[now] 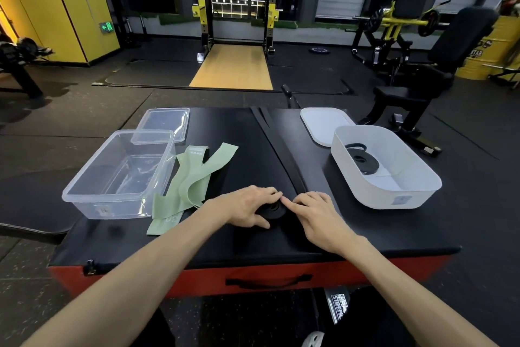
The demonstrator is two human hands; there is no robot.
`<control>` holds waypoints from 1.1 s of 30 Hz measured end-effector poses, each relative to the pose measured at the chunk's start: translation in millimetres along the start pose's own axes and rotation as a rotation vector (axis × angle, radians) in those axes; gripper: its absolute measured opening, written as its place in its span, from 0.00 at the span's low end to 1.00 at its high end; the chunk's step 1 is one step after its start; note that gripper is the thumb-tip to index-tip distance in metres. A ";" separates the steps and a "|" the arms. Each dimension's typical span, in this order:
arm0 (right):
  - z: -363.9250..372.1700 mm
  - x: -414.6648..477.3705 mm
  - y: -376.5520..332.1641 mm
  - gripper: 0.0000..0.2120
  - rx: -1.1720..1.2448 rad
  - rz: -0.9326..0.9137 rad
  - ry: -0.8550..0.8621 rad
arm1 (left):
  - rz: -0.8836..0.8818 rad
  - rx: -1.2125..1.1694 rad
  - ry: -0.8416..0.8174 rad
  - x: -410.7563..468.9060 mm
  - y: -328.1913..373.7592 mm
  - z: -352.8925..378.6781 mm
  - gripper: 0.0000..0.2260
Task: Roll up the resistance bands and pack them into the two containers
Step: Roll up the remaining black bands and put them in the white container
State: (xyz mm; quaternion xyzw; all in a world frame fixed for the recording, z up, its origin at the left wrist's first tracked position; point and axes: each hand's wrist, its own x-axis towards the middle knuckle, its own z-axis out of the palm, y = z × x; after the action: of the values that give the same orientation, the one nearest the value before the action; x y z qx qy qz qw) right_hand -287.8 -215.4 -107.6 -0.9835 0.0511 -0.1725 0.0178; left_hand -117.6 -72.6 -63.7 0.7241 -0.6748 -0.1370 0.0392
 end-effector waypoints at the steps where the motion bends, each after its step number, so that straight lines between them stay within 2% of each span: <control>1: -2.3 -0.2 5.0 0.25 0.029 0.006 -0.054 | 0.005 0.030 -0.009 -0.1 -0.2 1.2 0.35; 3: -4.2 -0.9 11.3 0.25 0.076 0.022 -0.117 | 0.009 0.083 -0.010 -2.2 -0.3 3.1 0.34; 6: -5.7 1.4 10.1 0.22 0.104 0.071 -0.076 | 0.008 0.125 0.028 -6.1 1.8 5.7 0.33; 10: -4.1 6.4 -0.8 0.11 -0.079 0.052 0.031 | -0.061 0.172 0.085 -9.0 5.1 13.1 0.34; 14: -2.3 11.3 -17.3 0.08 -0.135 0.014 0.089 | -0.153 0.196 0.171 -13.0 13.9 16.7 0.34; 17: 0.9 12.2 -23.3 0.13 -0.115 0.027 0.111 | -0.199 0.203 0.210 -12.1 18.2 18.5 0.34; 22: 7.6 6.5 -29.2 0.29 -0.137 0.100 0.096 | -0.273 0.239 0.253 -10.8 24.4 23.9 0.34; 24: 8.4 3.7 -28.8 0.33 -0.125 0.113 0.092 | -0.311 0.256 0.270 -9.5 28.3 25.6 0.34; 33: 9.2 7.0 -31.3 0.32 -0.190 0.166 0.109 | -0.343 0.307 0.325 -8.4 31.9 33.7 0.33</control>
State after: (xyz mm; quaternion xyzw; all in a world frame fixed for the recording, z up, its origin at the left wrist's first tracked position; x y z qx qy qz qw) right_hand -275.2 -184.9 -112.3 -0.9624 0.1492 -0.2178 -0.0641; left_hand -157.3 -62.7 -87.1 0.8377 -0.5401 0.0800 0.0130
